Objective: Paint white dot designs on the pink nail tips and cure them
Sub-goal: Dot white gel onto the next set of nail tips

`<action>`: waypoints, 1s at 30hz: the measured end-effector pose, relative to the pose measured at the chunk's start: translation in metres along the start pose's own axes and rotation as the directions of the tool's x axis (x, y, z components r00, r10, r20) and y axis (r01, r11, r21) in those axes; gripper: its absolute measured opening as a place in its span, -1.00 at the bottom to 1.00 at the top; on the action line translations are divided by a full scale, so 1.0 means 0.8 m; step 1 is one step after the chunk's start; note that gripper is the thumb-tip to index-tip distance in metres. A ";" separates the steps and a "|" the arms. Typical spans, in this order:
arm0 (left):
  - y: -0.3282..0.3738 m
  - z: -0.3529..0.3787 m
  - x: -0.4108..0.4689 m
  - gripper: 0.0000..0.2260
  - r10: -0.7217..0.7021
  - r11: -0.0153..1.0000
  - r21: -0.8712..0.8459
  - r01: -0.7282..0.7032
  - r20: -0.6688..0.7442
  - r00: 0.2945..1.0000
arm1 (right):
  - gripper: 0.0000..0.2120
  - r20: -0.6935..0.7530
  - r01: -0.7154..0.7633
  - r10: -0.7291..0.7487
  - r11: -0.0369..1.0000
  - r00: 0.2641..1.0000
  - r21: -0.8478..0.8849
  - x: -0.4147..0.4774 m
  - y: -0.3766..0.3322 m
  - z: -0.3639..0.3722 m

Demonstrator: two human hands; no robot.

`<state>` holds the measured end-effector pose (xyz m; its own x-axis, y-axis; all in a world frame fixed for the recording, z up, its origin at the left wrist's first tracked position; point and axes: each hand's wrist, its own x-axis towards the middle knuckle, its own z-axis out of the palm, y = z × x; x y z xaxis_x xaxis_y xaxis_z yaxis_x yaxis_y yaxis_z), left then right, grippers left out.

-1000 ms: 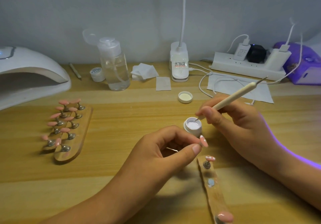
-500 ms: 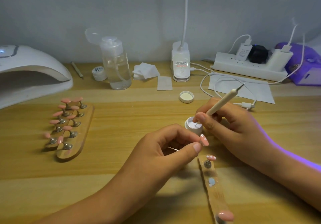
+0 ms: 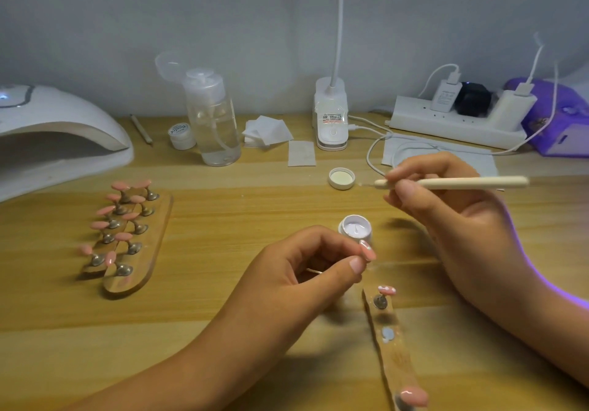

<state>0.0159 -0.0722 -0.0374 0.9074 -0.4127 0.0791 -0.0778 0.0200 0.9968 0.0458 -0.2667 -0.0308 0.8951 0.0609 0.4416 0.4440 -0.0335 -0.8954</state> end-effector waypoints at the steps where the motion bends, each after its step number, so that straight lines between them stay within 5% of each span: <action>1: 0.000 0.000 0.000 -0.92 -0.001 1.000 -0.004 0.001 0.000 1.000 | -0.90 -0.015 -0.040 0.042 0.996 0.999 0.082 0.000 0.000 0.000; 4: 0.002 -0.001 0.000 -0.92 -0.005 1.000 -0.016 0.005 0.001 1.000 | -0.85 0.037 -0.137 0.132 0.952 0.991 0.274 0.001 -0.002 -0.002; 11: 0.003 -0.001 0.000 -0.91 -0.003 1.000 -0.025 0.002 -0.013 1.000 | -0.87 0.232 -0.251 0.163 0.869 0.959 0.427 -0.002 -0.008 0.003; 30: -0.003 -0.002 0.001 -0.94 0.004 1.000 -0.031 -0.005 -0.022 1.000 | -0.79 0.223 -0.323 0.248 0.847 0.943 0.423 -0.003 -0.013 0.012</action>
<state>0.0173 -0.0711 -0.0395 0.9161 -0.3921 0.0838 -0.0697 0.0500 0.9963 0.0387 -0.2571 -0.0229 0.9450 0.2720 0.1816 0.0702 0.3736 -0.9249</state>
